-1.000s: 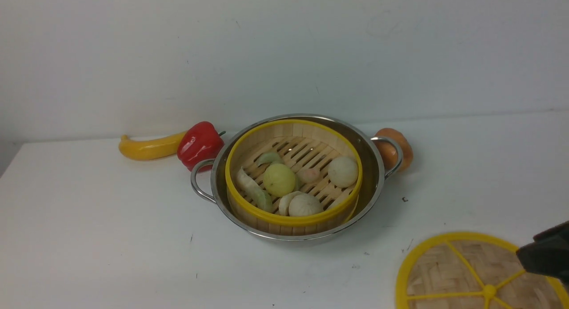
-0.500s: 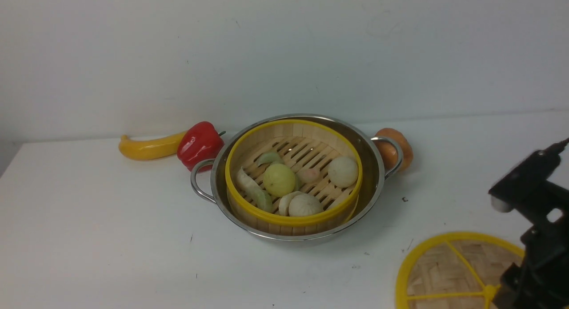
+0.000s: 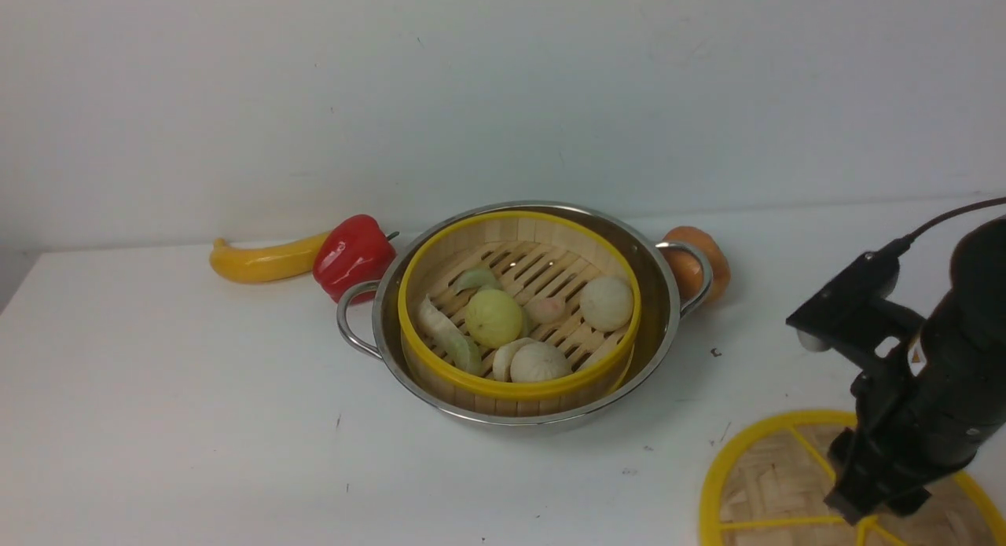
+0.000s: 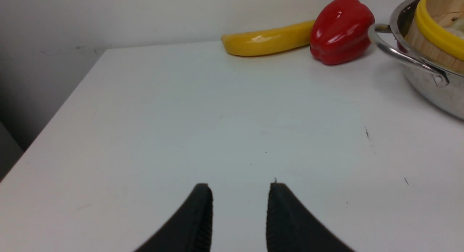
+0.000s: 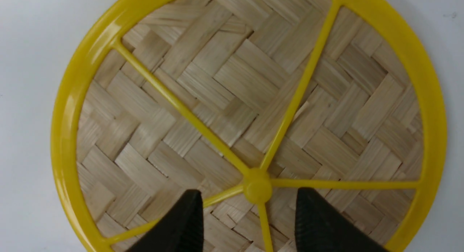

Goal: Place the steamer in the pot on the white table, and put the lid on the steamer.
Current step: 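Move the gripper down to the bamboo steamer lid and grasp its center knob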

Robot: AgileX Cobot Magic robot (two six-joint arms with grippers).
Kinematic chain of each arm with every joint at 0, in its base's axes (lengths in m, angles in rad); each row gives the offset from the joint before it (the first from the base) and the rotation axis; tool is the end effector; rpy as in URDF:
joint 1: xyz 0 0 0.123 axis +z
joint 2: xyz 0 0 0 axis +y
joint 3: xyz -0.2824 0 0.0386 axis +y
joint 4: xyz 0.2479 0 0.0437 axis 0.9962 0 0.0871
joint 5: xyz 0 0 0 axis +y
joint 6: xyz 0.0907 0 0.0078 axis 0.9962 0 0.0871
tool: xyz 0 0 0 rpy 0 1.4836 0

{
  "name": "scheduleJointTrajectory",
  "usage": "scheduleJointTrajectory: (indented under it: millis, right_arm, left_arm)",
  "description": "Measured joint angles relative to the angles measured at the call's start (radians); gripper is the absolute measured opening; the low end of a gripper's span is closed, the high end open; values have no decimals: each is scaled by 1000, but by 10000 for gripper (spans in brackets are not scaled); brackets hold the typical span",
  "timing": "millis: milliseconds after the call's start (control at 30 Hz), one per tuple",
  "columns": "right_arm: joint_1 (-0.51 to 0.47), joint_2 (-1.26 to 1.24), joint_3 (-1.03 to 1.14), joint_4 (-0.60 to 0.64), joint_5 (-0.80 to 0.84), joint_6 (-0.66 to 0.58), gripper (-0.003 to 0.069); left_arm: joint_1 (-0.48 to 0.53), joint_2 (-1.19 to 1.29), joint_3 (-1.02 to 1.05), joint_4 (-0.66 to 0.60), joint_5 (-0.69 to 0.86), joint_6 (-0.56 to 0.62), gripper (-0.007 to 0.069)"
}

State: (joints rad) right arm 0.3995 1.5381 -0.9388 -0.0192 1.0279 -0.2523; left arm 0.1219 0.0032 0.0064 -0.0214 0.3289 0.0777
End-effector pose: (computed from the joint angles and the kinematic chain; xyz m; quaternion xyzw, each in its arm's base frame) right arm 0.2414 0.1003 0.2118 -0.3247 0.9457 -0.0071 0.0160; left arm 0.0539 0.0060 0.1811 -0.0233 0.7898 0.0522 0.6107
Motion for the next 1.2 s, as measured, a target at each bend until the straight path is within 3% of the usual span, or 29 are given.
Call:
scheduleJointTrajectory:
  millis: [1200]
  right_arm:
    - [-21, 119, -1, 13, -4, -12, 353]
  left_arm:
    - [0, 0, 0, 0, 0, 0, 241]
